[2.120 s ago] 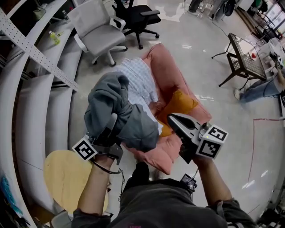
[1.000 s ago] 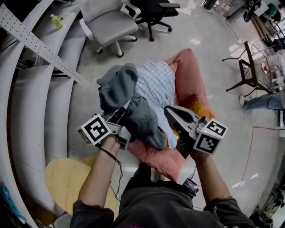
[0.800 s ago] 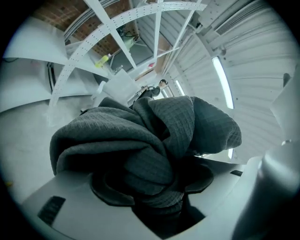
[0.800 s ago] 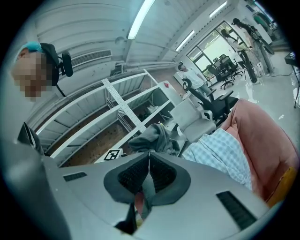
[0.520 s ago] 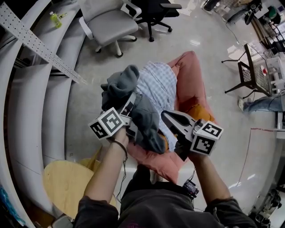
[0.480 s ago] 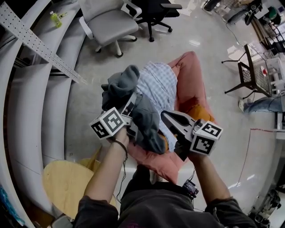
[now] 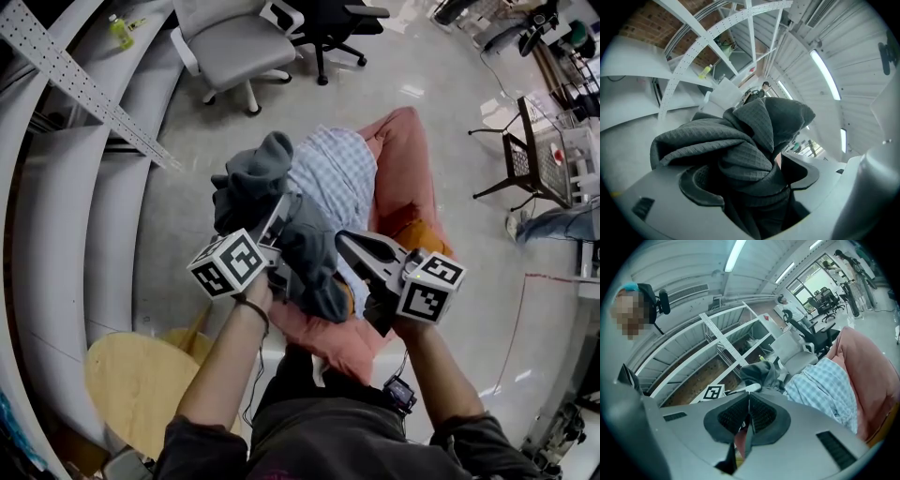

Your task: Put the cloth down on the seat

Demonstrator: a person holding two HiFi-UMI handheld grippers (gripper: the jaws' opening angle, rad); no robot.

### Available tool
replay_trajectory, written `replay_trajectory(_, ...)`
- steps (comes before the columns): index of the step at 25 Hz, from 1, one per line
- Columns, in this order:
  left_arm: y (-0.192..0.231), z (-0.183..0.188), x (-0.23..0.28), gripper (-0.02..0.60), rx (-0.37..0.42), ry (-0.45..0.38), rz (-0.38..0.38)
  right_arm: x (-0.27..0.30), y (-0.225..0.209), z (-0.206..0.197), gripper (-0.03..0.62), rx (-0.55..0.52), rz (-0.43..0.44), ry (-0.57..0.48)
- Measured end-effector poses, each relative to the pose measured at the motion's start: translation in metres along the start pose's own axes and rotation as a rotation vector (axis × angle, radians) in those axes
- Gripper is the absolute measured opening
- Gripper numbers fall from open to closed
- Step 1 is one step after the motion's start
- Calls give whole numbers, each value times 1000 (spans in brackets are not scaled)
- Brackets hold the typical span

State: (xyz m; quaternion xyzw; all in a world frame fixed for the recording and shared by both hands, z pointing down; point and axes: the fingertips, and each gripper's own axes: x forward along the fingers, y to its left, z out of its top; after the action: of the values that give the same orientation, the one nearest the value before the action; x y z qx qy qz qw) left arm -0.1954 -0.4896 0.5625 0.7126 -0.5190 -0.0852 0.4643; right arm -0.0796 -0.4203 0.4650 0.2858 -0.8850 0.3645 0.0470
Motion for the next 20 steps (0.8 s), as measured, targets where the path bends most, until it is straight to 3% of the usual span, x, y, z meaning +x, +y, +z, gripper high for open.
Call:
replay_trajectory(4,-8,3,5,390,5,49,-7,-5,6,-5,17,-2,10,10)
replay_trajectory(9,-27,-4,-12,396,12,23,-48,-16,10,-9,17,1,16,-1)
replay_trajectory(15,-18,10,-6,396,-2,23,-29,-19,23,-11,17,-6,37,-1)
replay_trajectory(20,-33,4,-1,396,43,49,-90,-25,18,-15,17,6,20,-12)
